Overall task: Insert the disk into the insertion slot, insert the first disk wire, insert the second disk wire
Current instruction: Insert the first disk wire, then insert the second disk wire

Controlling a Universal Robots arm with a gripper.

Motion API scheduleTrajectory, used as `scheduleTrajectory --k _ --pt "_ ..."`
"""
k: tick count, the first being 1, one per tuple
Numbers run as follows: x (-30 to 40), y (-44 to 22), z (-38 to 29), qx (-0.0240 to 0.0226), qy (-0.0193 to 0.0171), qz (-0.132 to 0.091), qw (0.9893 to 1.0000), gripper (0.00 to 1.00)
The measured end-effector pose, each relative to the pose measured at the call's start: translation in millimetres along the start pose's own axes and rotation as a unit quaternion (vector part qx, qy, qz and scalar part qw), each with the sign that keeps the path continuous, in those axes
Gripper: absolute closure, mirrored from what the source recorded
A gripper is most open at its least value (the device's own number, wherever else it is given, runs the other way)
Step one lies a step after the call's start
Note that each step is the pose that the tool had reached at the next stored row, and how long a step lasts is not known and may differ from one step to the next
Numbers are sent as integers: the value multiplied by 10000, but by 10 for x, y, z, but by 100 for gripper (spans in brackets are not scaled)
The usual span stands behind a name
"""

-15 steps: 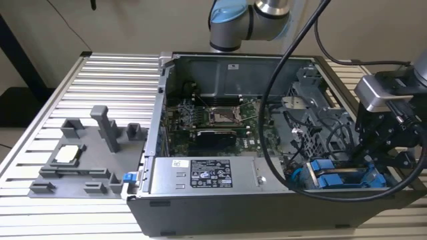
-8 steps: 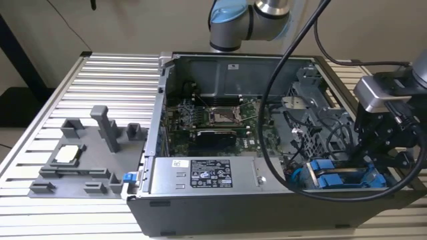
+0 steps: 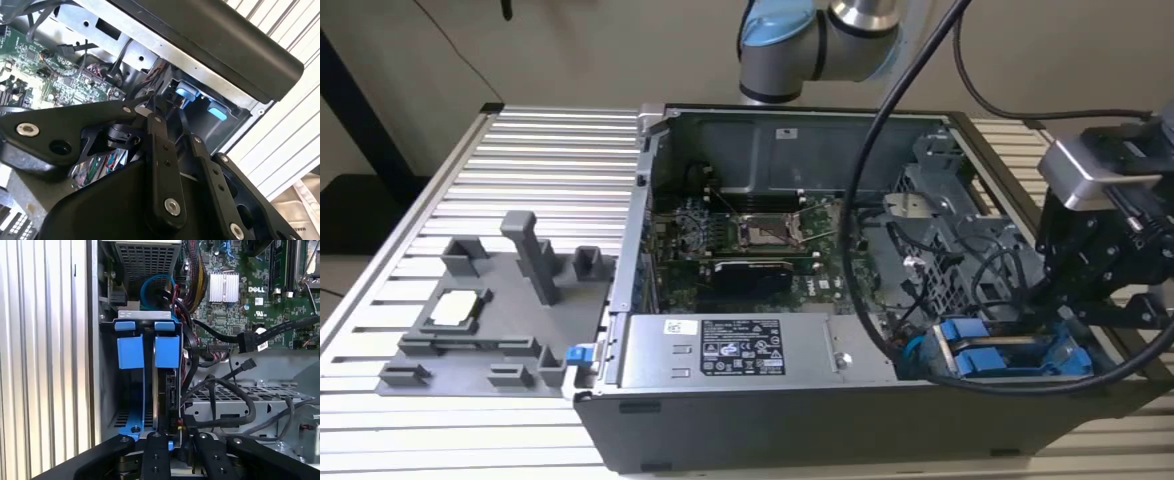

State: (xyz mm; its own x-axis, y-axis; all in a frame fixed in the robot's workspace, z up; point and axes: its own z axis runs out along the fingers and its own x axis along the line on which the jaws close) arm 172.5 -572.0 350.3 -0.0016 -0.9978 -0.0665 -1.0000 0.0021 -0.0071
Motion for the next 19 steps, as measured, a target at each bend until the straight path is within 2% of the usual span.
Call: scheduleTrajectory --k 6,12,19 --pt "-17 -2 -247 0 2 0 10000 73" --pt "-37 -3 -400 0 1 0 10000 73" --pt "-46 -3 -407 0 2 0 10000 73"
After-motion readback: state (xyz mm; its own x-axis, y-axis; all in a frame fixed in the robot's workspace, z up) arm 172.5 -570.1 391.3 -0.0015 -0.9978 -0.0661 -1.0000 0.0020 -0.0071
